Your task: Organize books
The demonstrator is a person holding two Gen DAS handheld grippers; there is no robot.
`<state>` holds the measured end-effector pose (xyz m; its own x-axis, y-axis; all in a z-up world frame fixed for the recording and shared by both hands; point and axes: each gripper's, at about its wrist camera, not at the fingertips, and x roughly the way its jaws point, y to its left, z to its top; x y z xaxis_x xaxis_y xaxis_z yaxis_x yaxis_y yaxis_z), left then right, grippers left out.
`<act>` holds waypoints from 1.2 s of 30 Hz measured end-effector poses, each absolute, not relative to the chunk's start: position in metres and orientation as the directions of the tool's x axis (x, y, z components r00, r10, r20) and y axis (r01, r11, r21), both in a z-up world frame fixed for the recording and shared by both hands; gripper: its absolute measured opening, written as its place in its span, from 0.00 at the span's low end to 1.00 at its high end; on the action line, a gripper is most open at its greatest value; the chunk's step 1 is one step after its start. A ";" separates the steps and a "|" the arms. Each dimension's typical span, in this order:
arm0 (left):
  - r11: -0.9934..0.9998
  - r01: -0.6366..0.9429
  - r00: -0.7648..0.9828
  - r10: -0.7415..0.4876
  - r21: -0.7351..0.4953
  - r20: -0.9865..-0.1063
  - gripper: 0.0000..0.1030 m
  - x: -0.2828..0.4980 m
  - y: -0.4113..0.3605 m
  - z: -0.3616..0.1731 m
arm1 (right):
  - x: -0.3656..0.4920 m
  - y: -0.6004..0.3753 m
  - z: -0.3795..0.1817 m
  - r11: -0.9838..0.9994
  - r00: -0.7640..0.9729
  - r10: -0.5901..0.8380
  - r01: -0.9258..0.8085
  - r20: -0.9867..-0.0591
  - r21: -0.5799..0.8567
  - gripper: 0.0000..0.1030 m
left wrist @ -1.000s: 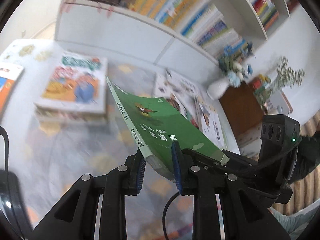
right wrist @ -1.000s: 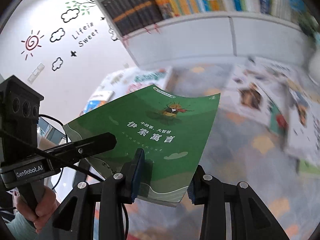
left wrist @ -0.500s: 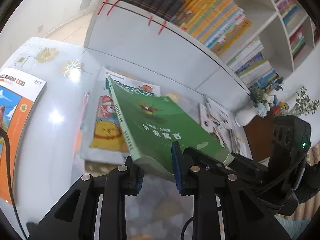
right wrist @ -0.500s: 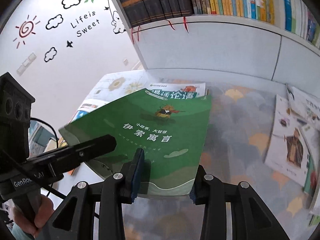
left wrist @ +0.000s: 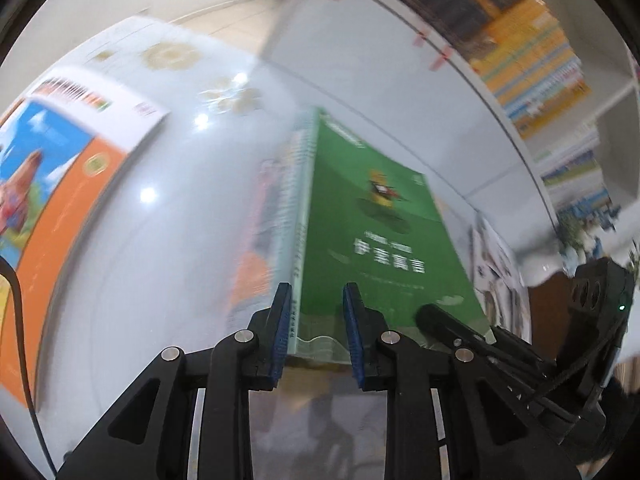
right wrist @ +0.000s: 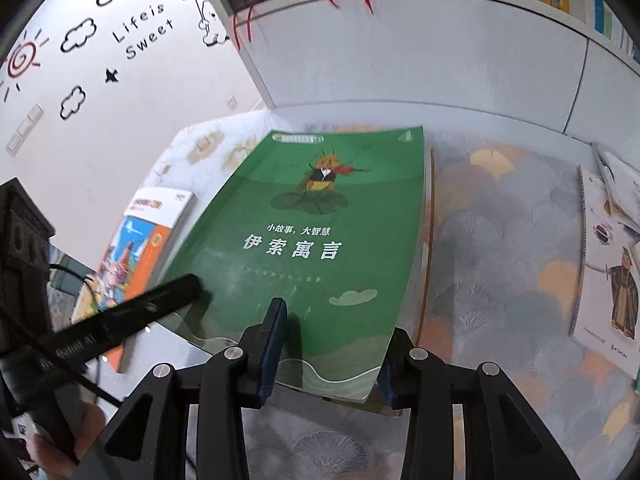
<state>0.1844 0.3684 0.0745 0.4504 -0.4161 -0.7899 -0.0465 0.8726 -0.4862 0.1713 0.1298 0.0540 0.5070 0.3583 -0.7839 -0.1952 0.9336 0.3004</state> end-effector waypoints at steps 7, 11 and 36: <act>0.886 -0.061 0.442 -0.389 -0.460 -0.808 0.21 0.158 0.375 0.076 | 0.169 0.121 0.040 0.922 0.453 0.386 -0.189 -0.803 0.337 0.40; 0.907 0.009 0.421 -0.386 -0.422 -0.821 0.24 0.141 0.351 0.087 | 0.147 0.099 0.038 0.915 0.436 0.402 -0.185 -0.805 0.357 0.46; 0.796 0.459 0.200 -0.525 -0.394 -0.827 0.64 0.041 0.054 0.133 | -0.048 -0.175 0.020 0.902 0.533 0.268 0.153 -0.803 0.403 0.52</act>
<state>0.0414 0.0543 0.1335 0.1997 -0.5248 -0.8275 0.4587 0.7963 -0.3943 -0.0477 -0.1752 0.0195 0.5327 0.2677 -0.8029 0.1533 0.9024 0.4026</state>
